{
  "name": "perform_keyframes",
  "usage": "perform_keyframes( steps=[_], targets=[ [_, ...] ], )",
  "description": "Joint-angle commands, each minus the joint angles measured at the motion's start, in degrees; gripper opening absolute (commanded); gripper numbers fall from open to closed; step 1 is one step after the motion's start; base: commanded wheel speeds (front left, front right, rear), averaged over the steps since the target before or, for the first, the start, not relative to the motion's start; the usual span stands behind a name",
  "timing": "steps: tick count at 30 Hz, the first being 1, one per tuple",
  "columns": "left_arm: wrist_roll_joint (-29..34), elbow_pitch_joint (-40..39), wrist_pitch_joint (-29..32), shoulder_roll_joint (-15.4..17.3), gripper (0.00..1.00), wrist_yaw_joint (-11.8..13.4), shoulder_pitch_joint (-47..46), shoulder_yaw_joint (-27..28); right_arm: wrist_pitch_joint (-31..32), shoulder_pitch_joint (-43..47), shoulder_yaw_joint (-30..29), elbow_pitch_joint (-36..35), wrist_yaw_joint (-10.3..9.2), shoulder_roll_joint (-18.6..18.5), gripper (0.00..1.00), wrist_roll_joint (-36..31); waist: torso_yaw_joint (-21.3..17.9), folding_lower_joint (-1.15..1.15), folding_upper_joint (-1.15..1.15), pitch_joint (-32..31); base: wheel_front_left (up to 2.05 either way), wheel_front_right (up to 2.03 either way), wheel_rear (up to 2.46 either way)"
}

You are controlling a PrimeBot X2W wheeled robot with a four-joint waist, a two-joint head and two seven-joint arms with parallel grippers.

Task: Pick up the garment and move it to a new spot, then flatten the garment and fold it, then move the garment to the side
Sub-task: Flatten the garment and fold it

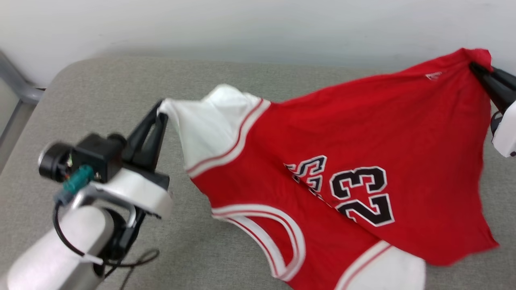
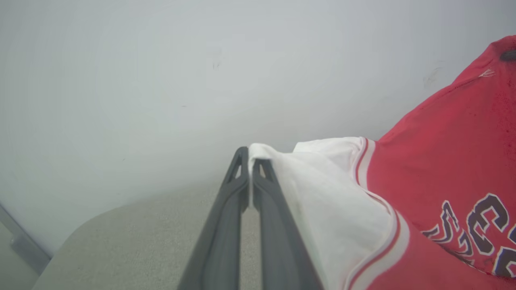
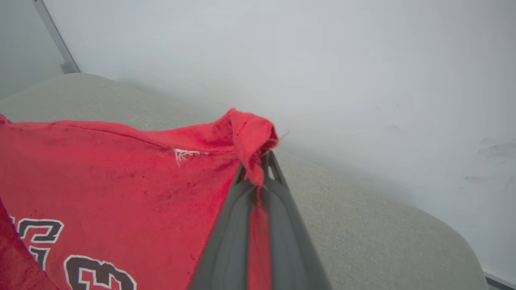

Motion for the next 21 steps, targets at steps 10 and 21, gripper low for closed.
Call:
perform_keyframes(
  steps=[10, 21],
  targets=[
    [2.46, -0.85, 5.38, 0.29, 0.0, -4.45, -19.88, 3.11, 0.61, -7.26, -5.27, -4.91, -0.07, 3.63, 0.0, -4.66, -3.02, 0.01, 0.0, 4.73, 0.0, 0.0, 0.0],
    [4.75, 9.72, 8.88, -3.94, 0.0, -11.86, -50.5, 6.41, 2.04, -31.88, -8.25, -0.89, -0.07, 7.3, 0.0, -12.66, -4.93, 0.01, 0.0, 18.33, 0.0, 0.0, 0.0]
  ],
)
